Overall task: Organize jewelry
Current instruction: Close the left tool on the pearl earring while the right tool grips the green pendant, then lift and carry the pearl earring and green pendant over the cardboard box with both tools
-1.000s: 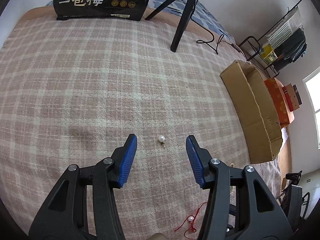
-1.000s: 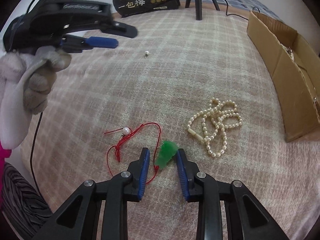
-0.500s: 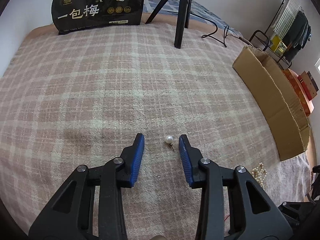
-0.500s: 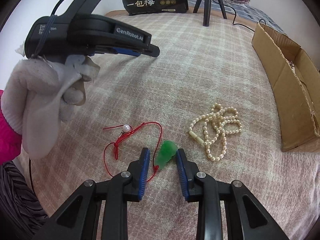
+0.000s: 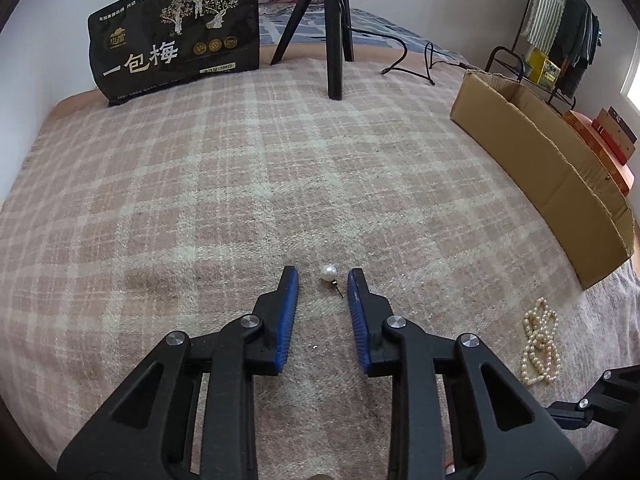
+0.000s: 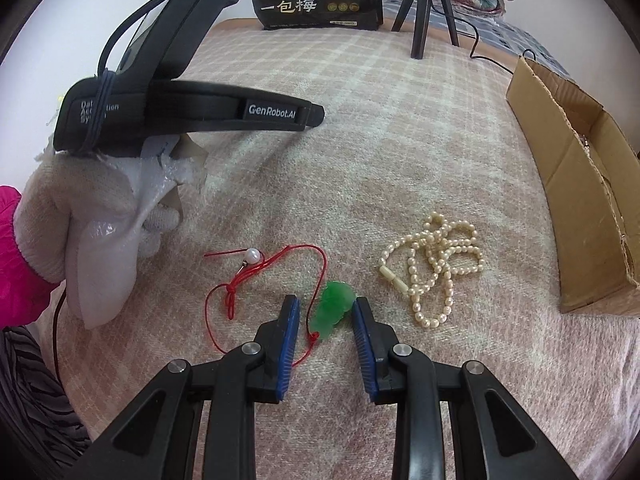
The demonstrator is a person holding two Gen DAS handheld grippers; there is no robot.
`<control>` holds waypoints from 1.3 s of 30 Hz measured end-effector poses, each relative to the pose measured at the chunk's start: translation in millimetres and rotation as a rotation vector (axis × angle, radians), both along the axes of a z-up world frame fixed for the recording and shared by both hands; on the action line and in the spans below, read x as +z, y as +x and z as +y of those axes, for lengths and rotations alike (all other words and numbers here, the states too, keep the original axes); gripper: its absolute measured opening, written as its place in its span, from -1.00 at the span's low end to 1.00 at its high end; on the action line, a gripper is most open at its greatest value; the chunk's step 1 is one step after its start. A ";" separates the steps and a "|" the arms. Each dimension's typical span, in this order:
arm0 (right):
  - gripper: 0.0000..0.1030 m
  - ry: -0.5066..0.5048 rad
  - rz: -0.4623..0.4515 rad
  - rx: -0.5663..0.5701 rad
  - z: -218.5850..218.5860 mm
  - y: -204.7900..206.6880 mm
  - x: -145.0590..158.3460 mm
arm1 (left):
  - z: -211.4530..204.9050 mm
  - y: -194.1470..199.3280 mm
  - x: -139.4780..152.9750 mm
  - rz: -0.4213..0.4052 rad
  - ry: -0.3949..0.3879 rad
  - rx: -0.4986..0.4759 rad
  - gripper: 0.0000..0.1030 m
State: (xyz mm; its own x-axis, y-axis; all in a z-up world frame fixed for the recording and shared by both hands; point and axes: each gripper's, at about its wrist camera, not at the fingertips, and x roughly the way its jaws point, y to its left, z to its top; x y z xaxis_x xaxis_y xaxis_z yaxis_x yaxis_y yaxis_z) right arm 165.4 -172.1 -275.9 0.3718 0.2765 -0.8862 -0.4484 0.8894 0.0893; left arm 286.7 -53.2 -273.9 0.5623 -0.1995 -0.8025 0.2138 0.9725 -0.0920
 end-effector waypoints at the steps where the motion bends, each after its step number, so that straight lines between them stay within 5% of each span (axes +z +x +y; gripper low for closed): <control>1: -0.46 -0.002 -0.001 0.001 0.4 -0.2 0.0 | 0.0 -0.3 0.1 -0.002 0.001 -0.002 -0.56; 12: -0.58 -0.002 -0.005 0.008 -2.9 -0.3 0.7 | -3.7 3.0 -0.1 -0.002 0.001 -0.024 -0.87; 17: -0.77 -0.005 -0.015 0.001 -4.7 -0.2 1.2 | -5.2 2.0 0.4 -0.009 0.012 -0.028 -0.88; 39: -0.79 0.064 -0.090 -0.031 -18.2 -11.8 35.3 | 14.3 -14.2 47.4 -0.082 -0.060 0.025 -0.88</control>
State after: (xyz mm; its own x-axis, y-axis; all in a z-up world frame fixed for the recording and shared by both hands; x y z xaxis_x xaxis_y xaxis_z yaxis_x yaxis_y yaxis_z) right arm 153.6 -190.3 -240.6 0.4585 0.3188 -0.8295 -0.4298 0.8966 0.1070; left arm 272.5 -38.9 -226.4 0.6306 -0.2306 -0.7410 0.1987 0.9710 -0.1331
